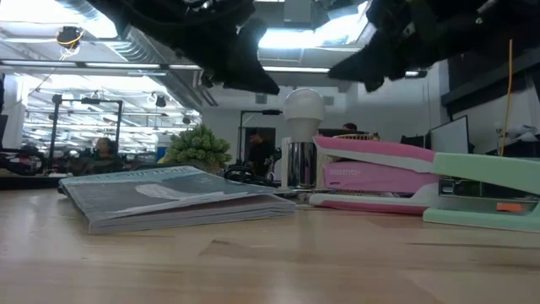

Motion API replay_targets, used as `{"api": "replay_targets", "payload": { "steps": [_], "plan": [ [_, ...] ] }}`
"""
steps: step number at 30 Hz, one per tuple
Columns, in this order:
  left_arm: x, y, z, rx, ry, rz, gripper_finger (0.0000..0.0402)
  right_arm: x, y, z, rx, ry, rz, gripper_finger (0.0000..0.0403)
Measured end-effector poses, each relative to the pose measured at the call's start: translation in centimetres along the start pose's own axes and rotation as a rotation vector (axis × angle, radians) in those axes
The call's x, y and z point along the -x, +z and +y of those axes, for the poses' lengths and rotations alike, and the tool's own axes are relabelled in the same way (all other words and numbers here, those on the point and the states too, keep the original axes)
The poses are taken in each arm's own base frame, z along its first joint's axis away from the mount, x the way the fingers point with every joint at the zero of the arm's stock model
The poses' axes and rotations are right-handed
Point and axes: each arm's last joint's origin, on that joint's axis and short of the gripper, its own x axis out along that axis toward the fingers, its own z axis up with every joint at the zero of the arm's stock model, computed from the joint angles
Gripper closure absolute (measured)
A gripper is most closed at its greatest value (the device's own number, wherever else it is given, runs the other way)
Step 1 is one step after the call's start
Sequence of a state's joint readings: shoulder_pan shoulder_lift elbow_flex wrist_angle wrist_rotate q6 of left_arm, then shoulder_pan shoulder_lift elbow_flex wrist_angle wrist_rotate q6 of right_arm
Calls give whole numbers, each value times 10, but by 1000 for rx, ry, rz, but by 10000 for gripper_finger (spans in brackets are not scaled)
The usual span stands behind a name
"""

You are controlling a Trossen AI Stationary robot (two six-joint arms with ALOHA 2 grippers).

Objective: Screw lightbulb
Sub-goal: Insert the white lightbulb into the silver lamp

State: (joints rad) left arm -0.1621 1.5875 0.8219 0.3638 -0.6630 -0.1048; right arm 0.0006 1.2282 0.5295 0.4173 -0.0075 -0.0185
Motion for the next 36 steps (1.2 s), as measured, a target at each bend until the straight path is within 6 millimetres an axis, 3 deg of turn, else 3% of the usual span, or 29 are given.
{"api": "replay_targets", "payload": {
  "steps": [7, 15, 27, 36],
  "plan": [
    [9, 5, -14, 74, -137, -38, 400, 1, 2, -6, 61, -220, -3, 356],
    [-7, -15, -28, 103, -231, -7, 400, -17, -18, -7, 70, -230, 82, 356],
    [-13, -22, -26, 65, -188, 10, 400, -23, -24, -2, 15, -67, 92, 357],
    [-9, -26, -27, 29, -34, 23, 400, -23, -24, 2, -25, 67, 91, 357]
  ]
}}
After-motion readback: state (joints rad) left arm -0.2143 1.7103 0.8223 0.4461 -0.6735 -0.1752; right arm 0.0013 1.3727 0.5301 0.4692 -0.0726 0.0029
